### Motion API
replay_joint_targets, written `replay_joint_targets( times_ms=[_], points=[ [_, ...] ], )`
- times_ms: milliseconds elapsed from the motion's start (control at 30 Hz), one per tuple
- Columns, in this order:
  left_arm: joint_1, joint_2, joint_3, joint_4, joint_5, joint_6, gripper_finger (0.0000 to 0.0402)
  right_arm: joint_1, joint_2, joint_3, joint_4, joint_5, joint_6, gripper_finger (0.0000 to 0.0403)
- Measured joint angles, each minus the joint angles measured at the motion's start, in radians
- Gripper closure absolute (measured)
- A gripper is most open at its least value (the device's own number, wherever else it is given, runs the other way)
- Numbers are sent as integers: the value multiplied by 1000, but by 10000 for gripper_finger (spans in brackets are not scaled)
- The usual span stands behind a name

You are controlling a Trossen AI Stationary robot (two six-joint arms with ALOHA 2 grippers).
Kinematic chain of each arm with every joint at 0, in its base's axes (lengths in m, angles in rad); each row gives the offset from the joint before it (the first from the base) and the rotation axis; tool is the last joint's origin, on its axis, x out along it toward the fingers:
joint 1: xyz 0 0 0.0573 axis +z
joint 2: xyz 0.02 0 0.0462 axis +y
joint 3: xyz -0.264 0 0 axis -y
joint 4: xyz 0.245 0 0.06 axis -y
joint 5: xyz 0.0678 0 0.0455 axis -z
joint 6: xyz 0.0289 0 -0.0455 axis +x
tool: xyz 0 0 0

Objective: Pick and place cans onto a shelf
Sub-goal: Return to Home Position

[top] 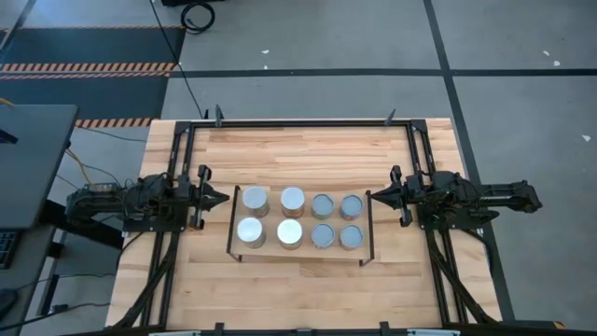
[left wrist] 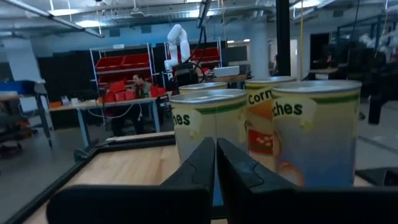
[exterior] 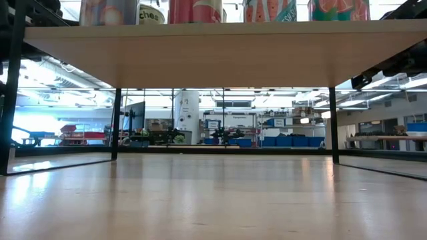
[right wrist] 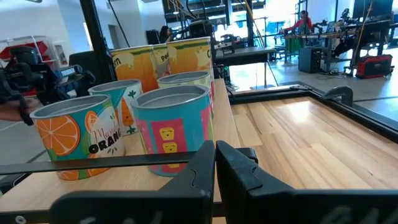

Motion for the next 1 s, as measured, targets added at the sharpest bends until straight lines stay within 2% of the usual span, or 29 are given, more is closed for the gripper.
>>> replay_joint_targets(
  times_ms=[1000],
  points=[
    [-1, 0, -1, 3, 0, 19, 377, 0, 0, 0, 0, 0, 0, 381]
  ],
)
